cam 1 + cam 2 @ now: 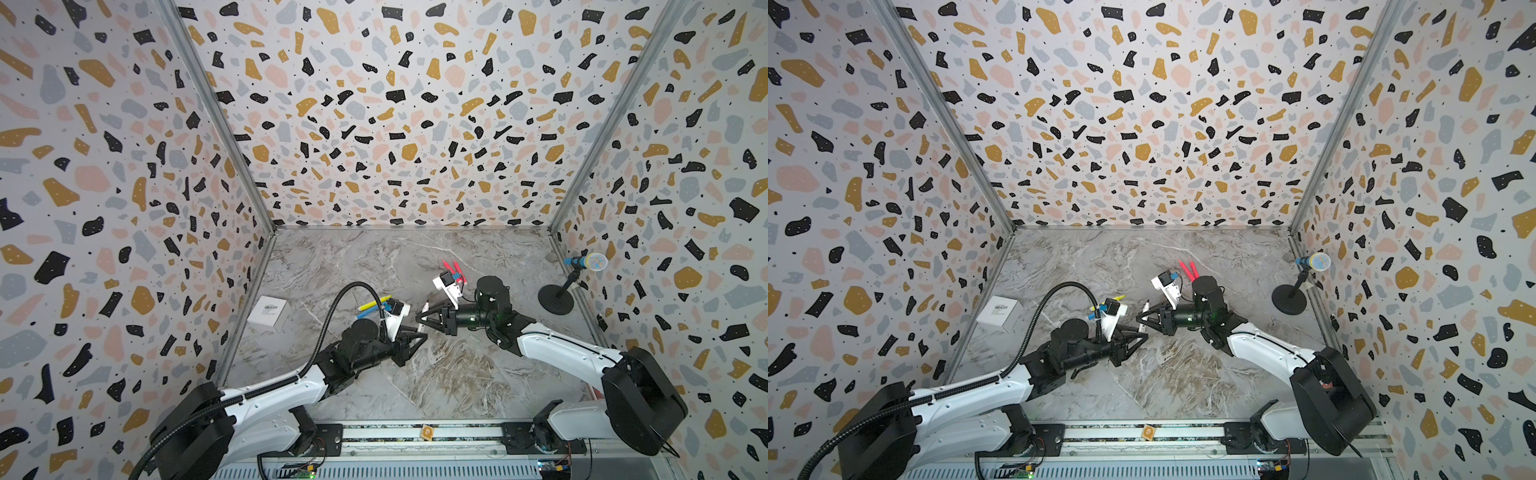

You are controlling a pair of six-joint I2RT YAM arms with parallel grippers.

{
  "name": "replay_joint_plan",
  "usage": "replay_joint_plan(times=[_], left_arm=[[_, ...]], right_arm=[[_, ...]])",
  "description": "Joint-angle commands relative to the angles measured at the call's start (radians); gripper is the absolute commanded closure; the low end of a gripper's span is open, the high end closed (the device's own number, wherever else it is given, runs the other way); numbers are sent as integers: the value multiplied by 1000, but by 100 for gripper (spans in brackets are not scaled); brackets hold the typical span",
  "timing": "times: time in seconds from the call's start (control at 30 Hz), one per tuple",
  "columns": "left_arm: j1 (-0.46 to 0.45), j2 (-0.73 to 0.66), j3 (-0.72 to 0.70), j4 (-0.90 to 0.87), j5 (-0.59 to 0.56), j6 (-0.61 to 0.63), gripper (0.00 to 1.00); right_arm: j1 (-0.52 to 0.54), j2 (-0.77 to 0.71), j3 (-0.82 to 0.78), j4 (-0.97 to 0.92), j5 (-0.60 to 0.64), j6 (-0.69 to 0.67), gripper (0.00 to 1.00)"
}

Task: Insert pens into pen caps
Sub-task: Pick up a pen from the center of the table.

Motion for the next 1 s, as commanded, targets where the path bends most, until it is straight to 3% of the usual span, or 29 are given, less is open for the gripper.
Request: replay_joint_plan(times=[0.0, 0.37, 0.6, 0.67, 0.77, 0.83, 0.97], left_arm=[[-4, 9, 39, 31, 32, 16, 71], [-4, 19, 44, 54, 26, 4, 75], [-2, 26, 47, 55, 21, 1, 99], [-2, 25, 48, 35, 11, 6, 100], [-1, 16, 45, 5, -24, 8, 100], [2, 3, 39, -11, -41, 10, 100], [8, -32, 14, -36, -54, 9, 100]], right_arm=[[13, -25, 43, -51, -13, -43, 97], [35, -16, 42, -22, -48, -23, 98], [38, -20, 49, -19, -41, -20, 97], [38, -24, 56, -40, -32, -31, 84], [29, -48, 68, -105, 23, -56, 48], [0, -81, 71, -170, 81, -70, 40], [-145, -159, 75, -330, 231, -99, 35]])
